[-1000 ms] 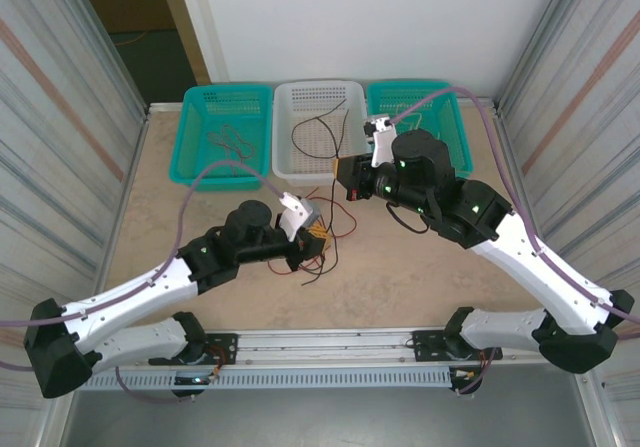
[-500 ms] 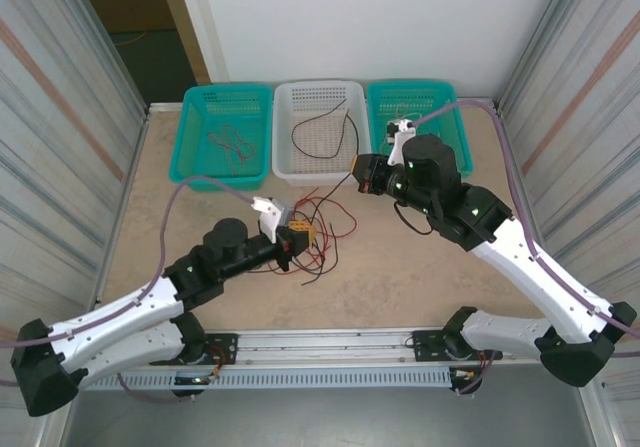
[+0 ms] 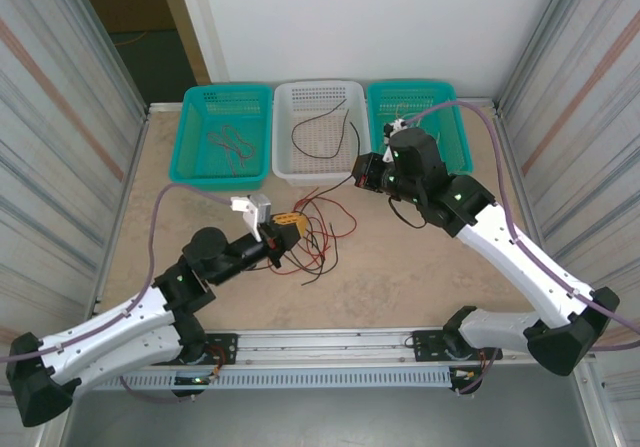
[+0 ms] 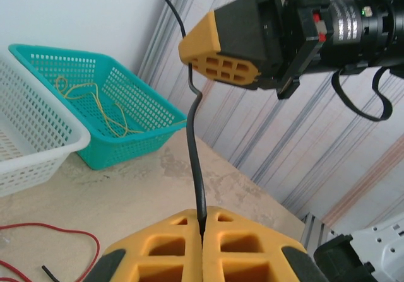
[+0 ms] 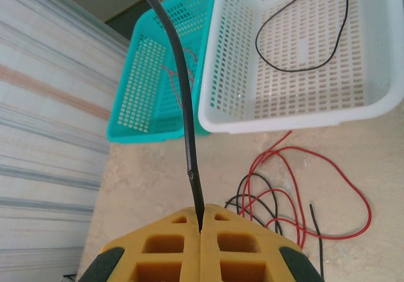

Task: Untangle the cables

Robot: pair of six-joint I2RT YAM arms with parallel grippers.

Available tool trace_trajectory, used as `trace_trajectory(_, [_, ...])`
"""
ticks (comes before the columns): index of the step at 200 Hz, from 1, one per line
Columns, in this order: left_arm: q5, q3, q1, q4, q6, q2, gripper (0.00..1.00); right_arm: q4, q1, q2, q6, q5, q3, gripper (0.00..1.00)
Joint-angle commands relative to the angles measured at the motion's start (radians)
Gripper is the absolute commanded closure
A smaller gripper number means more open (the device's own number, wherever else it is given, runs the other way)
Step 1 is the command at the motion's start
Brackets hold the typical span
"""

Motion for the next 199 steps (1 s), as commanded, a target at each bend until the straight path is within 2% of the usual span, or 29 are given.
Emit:
trace_trajectory(1, [-0.085, -0.029, -0.005, 0.058, -0.033, -0.041, 1.0, -0.019, -0.01, 0.009, 0.022, -0.009, 0.024, 1.0])
trace_trajectory(21, [-0.165, -0.033, -0.004, 0.003, -0.055, -0.053, 1.0, -0.012, -0.011, 0.022, 0.018, -0.017, 0.038, 1.0])
trace_trajectory(35, [-0.178, -0.021, -0.004, -0.05, -0.059, -0.044, 1.0, -0.005, -0.021, 0.039, 0.011, -0.032, 0.058, 1.0])
trace_trajectory(63, [-0.164, -0.018, -0.004, -0.115, -0.09, -0.019, 0.47, 0.002, -0.054, 0.092, -0.019, -0.07, 0.142, 1.0])
trace_trajectory(78, [-0.201, -0.006, -0.005, -0.206, -0.109, -0.02, 0.32, 0.006, -0.078, 0.122, -0.046, -0.079, 0.197, 1.0])
trace_trajectory(91, [-0.273, 0.013, -0.004, -0.318, -0.123, -0.029, 0.24, 0.017, -0.104, 0.155, -0.071, -0.081, 0.232, 1.0])
trace_trajectory(114, [-0.404, 0.087, -0.002, -0.566, -0.123, -0.054, 0.17, 0.036, -0.175, 0.223, -0.088, -0.109, 0.289, 1.0])
trace_trajectory(140, [-0.434, 0.149, 0.032, -0.756, -0.135, -0.06, 0.16, 0.065, -0.262, 0.318, -0.083, -0.178, 0.385, 1.0])
trace_trajectory(164, [-0.38, 0.155, 0.112, -0.856, -0.201, -0.063, 0.18, 0.075, -0.327, 0.412, -0.066, -0.236, 0.506, 1.0])
trace_trajectory(199, [-0.205, 0.079, 0.251, -0.826, -0.27, -0.108, 0.21, 0.053, -0.383, 0.557, -0.061, -0.281, 0.709, 1.0])
